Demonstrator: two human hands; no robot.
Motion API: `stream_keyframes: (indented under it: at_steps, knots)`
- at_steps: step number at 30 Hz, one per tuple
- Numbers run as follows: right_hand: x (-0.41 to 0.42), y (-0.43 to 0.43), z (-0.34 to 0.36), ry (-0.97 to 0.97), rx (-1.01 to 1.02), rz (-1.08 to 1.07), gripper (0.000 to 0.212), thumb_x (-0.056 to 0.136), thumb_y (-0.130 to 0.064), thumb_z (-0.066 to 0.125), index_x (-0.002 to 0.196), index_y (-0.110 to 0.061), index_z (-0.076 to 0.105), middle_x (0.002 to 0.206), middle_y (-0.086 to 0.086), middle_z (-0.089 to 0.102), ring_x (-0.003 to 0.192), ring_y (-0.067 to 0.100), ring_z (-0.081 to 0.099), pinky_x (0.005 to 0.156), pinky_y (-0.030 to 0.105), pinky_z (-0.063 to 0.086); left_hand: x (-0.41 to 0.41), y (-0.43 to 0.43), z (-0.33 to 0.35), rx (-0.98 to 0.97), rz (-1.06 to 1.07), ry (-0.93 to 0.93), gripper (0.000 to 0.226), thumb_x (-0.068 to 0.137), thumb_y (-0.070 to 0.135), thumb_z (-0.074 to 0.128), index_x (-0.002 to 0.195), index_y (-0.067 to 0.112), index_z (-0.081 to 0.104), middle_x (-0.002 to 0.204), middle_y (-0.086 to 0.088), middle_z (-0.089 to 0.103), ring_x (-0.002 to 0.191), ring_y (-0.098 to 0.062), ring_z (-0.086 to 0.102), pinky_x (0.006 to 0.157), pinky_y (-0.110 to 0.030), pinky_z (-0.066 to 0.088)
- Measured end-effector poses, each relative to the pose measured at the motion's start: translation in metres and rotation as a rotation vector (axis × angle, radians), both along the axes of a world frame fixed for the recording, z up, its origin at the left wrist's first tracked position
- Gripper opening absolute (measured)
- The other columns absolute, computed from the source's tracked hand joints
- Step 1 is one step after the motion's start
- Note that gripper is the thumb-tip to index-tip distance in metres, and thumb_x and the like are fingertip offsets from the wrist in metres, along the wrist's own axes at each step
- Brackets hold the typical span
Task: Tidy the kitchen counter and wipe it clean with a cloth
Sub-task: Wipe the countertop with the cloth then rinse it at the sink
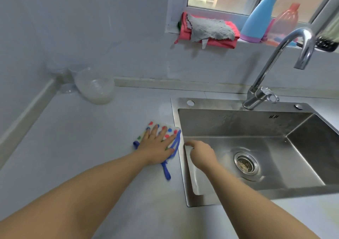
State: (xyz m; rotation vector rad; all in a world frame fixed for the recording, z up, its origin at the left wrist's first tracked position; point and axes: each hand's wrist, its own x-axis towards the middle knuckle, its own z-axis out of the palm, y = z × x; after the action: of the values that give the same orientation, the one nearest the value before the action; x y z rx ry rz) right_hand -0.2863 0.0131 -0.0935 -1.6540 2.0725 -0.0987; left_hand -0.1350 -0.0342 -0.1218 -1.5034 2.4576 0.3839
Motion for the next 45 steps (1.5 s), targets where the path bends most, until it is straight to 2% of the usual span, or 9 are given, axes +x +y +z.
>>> stream_keyframes:
  at_steps: [4,10,15,21,27,32,36,40,45]
  knots:
    - [0.006,0.024,-0.004,-0.080,0.011,-0.079,0.060,0.087,0.004,0.032,0.139,-0.023,0.046,0.142,0.000,0.050,0.130,0.022,0.046,0.106,0.029,0.035,0.021,0.032,-0.001,-0.021,-0.148,-0.035,0.058,0.100,0.047,0.016,0.148,0.035,-0.014,0.158,0.001,-0.019,0.144,-0.026,-0.022,0.117,-0.043,-0.012]
    - [0.018,0.049,-0.012,-0.356,-0.054,-0.229,0.056,0.082,0.010,0.030,0.123,-0.014,0.060,0.125,0.005,0.062,0.108,0.025,0.057,0.073,0.024,0.044,0.038,0.034,0.004,0.016,0.221,0.000,0.060,0.099,0.047,0.020,0.149,0.033,-0.010,0.158,-0.004,-0.018,0.145,-0.029,-0.020,0.116,-0.046,-0.012]
    - [0.034,0.065,-0.013,-0.556,-0.113,-0.331,0.053,0.085,0.008,0.027,0.121,-0.016,0.058,0.107,0.008,0.064,0.092,0.028,0.059,0.075,0.027,0.049,0.025,0.080,-0.003,-0.019,-0.104,-0.018,0.057,0.100,0.049,0.017,0.147,0.039,-0.012,0.158,-0.001,-0.020,0.144,-0.026,-0.022,0.117,-0.044,-0.013]
    - [0.035,0.076,-0.010,-0.543,-0.110,-0.355,0.051,0.079,0.011,0.023,0.115,-0.007,0.055,0.116,0.021,0.058,0.093,0.040,0.056,0.073,0.037,0.048,0.066,0.059,0.001,0.029,0.311,0.000,0.059,0.099,0.048,0.022,0.149,0.038,-0.007,0.159,0.000,-0.017,0.145,-0.026,-0.019,0.116,-0.044,-0.011]
    - [0.037,0.076,-0.007,-0.537,-0.088,-0.317,0.047,0.089,0.006,0.024,0.120,-0.014,0.052,0.112,0.017,0.060,0.091,0.036,0.058,0.063,0.031,0.051,0.026,0.109,-0.003,-0.025,0.034,-0.017,0.058,0.099,0.050,0.016,0.147,0.038,-0.013,0.157,-0.001,-0.021,0.144,-0.028,-0.024,0.114,-0.044,-0.017]
    - [0.034,0.078,-0.008,-0.550,-0.029,-0.292,0.046,0.085,0.008,0.023,0.115,-0.011,0.052,0.112,0.019,0.058,0.095,0.042,0.056,0.054,0.026,0.038,0.044,0.100,-0.001,0.016,0.246,-0.018,0.057,0.100,0.048,0.017,0.148,0.037,-0.012,0.158,0.000,-0.020,0.144,-0.025,-0.022,0.115,-0.044,-0.014]
    - [0.038,0.088,0.004,-0.582,-0.034,-0.297,0.049,0.090,0.005,0.024,0.130,-0.016,0.042,0.100,0.013,0.053,0.076,0.030,0.052,0.057,0.028,0.044,0.059,0.123,0.001,0.034,0.061,-0.077,0.057,0.100,0.049,0.017,0.147,0.038,-0.013,0.157,0.001,-0.022,0.144,-0.025,-0.023,0.116,-0.043,-0.014]
    - [0.050,0.110,0.018,-0.556,-0.153,-0.344,0.061,0.092,0.001,0.026,0.149,-0.019,0.021,0.138,0.013,0.046,0.099,0.034,0.055,0.074,0.037,0.049,0.104,0.135,0.007,0.034,0.124,-0.055,0.057,0.100,0.048,0.017,0.147,0.037,-0.013,0.157,0.002,-0.021,0.145,-0.023,-0.022,0.118,-0.042,-0.011]
    - [0.085,0.140,0.017,-0.448,-0.222,-0.320,0.060,0.092,0.001,0.028,0.148,-0.018,0.024,0.144,0.011,0.041,0.124,0.030,0.046,0.091,0.032,0.039,0.126,0.183,0.004,0.014,0.207,-0.031,0.058,0.100,0.049,0.016,0.149,0.034,-0.011,0.157,-0.001,-0.021,0.144,-0.027,-0.022,0.117,-0.045,-0.014]
